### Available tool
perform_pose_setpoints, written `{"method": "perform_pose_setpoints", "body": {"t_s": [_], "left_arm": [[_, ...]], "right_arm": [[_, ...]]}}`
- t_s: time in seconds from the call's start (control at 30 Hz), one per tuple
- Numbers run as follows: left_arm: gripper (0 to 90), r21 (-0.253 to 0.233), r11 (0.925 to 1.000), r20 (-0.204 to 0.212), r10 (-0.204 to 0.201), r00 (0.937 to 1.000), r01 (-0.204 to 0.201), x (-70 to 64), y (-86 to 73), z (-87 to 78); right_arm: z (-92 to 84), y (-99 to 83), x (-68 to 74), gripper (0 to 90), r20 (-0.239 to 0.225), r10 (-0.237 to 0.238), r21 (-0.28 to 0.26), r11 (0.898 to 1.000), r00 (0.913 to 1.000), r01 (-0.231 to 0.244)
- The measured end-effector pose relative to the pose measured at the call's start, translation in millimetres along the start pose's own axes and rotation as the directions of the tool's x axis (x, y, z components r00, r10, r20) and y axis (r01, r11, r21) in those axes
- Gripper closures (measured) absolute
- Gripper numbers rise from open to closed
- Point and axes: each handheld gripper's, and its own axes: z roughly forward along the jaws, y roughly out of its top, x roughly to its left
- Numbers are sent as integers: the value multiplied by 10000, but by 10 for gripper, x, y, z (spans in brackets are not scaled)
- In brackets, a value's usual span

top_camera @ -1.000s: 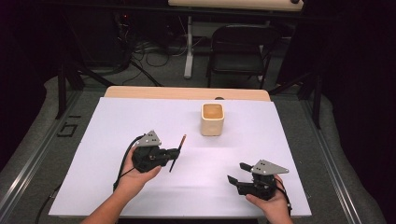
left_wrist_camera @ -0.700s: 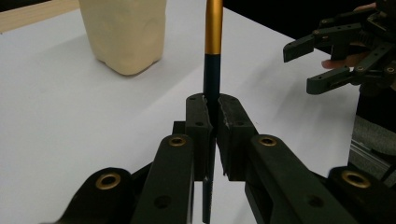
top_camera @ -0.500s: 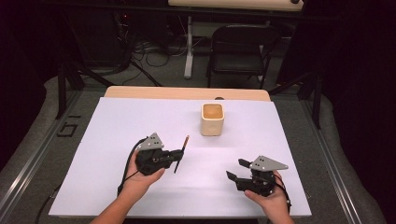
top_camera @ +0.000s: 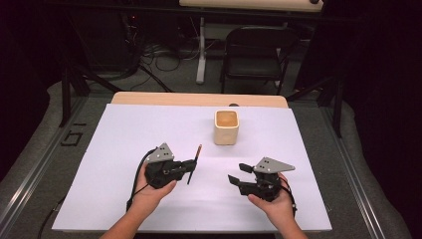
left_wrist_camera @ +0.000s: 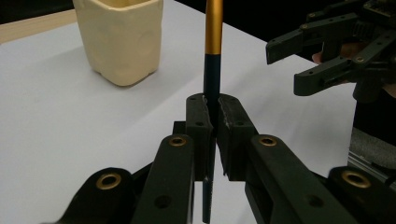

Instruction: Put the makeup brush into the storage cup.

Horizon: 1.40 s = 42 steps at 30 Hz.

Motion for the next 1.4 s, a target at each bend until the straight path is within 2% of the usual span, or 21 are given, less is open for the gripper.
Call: {"method": "perform_pose_setpoints", "body": {"t_s": [0.23,0.53,0.63,0.83,0.87,1.0,1.13,1.33,1.4], "left_arm": [[839,-76,9999,16,-101,9999,101,2,-29,11],[839,-146,9998,7,-138,9999,138,-11,-53,20],[839,-150,9998,37,-161,9999,162,-19,-70,39],[839,-182,9994,141,-288,9995,291,-15,-92,63],[839,-197,9994,129,-293,9995,296,-17,-96,68],[839,-196,9993,140,-322,9994,325,-22,-104,77],[839,-255,9991,137,-343,9993,346,-28,-114,89],[839,-248,9992,139,-309,9994,312,-38,-122,106],[839,-235,9992,159,-316,9994,320,-42,-124,109]], "right_arm": [[99,103,47,419,-387,169,-261,9995,9991,-179],[167,143,58,495,-645,343,-420,9984,9973,-371],[166,159,41,526,-873,574,-502,9968,9945,-619],[183,201,41,558,-1119,696,-455,9961,9913,-751],[202,205,47,559,-1158,727,-643,9947,9906,-805],[232,234,68,562,-1310,973,-745,9914,9866,-1076],[259,255,83,563,-1451,1147,-681,9897,9827,-1256],[294,288,104,577,-1577,1138,-726,9893,9809,-1264],[289,309,105,587,-1614,1147,-592,9903,9802,-1256]]}}
